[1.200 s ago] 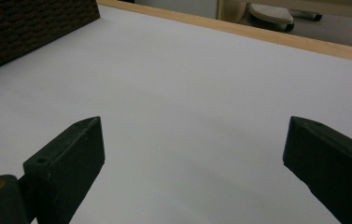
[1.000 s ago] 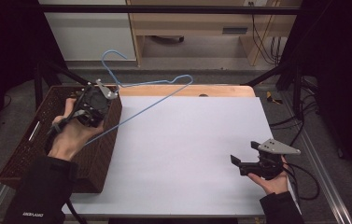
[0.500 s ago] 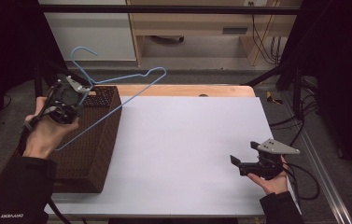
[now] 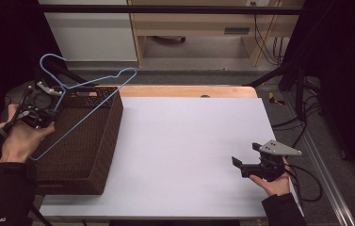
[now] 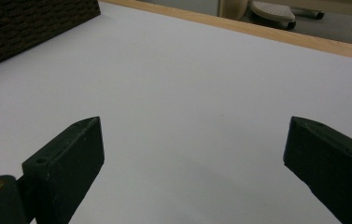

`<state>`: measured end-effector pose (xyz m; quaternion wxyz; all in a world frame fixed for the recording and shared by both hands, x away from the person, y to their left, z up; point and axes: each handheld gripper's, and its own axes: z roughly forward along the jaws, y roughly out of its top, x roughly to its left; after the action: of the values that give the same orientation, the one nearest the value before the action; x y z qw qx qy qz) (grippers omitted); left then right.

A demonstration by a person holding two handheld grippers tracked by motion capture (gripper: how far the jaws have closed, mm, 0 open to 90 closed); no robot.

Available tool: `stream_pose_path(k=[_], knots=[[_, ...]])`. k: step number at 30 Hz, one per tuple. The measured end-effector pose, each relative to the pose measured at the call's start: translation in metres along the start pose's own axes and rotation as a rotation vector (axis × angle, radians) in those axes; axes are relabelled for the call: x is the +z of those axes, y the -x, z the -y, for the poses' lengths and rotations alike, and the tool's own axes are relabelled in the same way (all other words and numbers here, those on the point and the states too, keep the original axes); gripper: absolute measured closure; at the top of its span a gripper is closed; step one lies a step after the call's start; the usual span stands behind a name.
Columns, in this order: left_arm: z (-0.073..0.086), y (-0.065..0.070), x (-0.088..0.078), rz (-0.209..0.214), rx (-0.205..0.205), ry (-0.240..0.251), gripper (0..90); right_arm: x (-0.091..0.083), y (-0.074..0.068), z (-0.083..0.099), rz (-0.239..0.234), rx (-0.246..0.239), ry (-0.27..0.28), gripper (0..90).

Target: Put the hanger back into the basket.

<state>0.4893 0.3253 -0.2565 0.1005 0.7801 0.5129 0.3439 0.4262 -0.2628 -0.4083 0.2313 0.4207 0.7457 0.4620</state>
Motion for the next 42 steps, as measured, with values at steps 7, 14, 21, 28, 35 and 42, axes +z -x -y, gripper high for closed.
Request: stream_pose_path(k=[7,14,21,28,35,42], knots=[[0.018,-0.015,0.011,-0.034,-0.027,-0.041,87.3,0.001,0.000,0.000,-0.003,-0.002,-0.004,5.7],[0.030,-0.023,0.026,-0.062,-0.047,-0.073,87.3,0.001,0.000,0.000,-0.001,-0.006,-0.007,5.7],[0.040,-0.021,0.043,-0.081,-0.034,-0.118,87.3,0.002,0.000,0.001,0.000,-0.002,-0.007,5.6],[0.051,-0.014,0.065,-0.077,-0.031,-0.167,87.3,0.002,-0.001,0.001,0.001,-0.002,-0.009,5.6],[0.060,-0.001,0.088,-0.040,-0.039,-0.183,87.3,0.002,-0.001,0.001,-0.001,-0.001,-0.011,5.6],[0.065,0.013,0.106,-0.007,-0.041,-0.217,87.2,0.003,0.000,0.001,0.000,-0.001,-0.010,5.5]])
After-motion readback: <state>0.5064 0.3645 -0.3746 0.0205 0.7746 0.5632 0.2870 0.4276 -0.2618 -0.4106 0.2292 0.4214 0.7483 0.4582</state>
